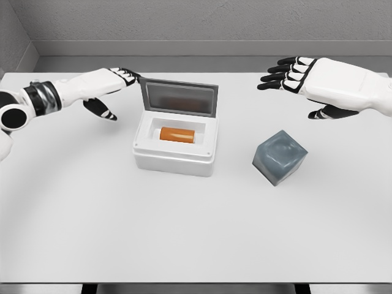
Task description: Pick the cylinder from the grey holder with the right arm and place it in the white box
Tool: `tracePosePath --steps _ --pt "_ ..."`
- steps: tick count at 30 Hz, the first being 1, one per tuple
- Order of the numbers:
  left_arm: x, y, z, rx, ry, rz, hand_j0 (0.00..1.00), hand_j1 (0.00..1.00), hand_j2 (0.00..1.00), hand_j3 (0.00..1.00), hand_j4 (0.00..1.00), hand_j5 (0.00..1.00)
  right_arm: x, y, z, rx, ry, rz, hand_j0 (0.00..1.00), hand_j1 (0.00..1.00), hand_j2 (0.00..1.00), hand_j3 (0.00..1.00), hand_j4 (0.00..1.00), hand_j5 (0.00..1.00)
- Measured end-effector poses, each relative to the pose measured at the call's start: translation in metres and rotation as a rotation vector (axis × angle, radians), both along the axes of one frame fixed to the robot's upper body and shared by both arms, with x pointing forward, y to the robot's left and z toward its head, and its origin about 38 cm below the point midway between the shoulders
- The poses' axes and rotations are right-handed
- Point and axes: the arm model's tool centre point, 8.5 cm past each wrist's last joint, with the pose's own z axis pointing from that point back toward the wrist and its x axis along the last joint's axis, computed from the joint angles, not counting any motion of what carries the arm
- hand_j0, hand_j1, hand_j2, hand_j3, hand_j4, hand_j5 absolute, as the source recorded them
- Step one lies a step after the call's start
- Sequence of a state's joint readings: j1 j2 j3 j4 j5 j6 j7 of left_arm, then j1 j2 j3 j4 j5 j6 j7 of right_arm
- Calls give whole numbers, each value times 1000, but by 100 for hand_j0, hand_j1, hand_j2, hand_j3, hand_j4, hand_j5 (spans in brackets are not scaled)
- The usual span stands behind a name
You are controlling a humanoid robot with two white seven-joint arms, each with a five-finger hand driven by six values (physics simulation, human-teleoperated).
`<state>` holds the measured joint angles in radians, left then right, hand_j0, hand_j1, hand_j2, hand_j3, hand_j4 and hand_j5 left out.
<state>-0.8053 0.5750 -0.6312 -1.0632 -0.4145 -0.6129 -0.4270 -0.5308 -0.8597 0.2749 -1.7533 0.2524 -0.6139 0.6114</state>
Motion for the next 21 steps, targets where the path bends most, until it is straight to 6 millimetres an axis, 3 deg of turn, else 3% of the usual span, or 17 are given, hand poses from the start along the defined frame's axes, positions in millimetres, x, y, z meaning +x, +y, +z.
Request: tracePosePath --steps 21 --pt "-17 3 2 4 -11 -33 100 100 100 100 100 100 0 1 -2 -2 5 3 100 100 100 100 100 100"
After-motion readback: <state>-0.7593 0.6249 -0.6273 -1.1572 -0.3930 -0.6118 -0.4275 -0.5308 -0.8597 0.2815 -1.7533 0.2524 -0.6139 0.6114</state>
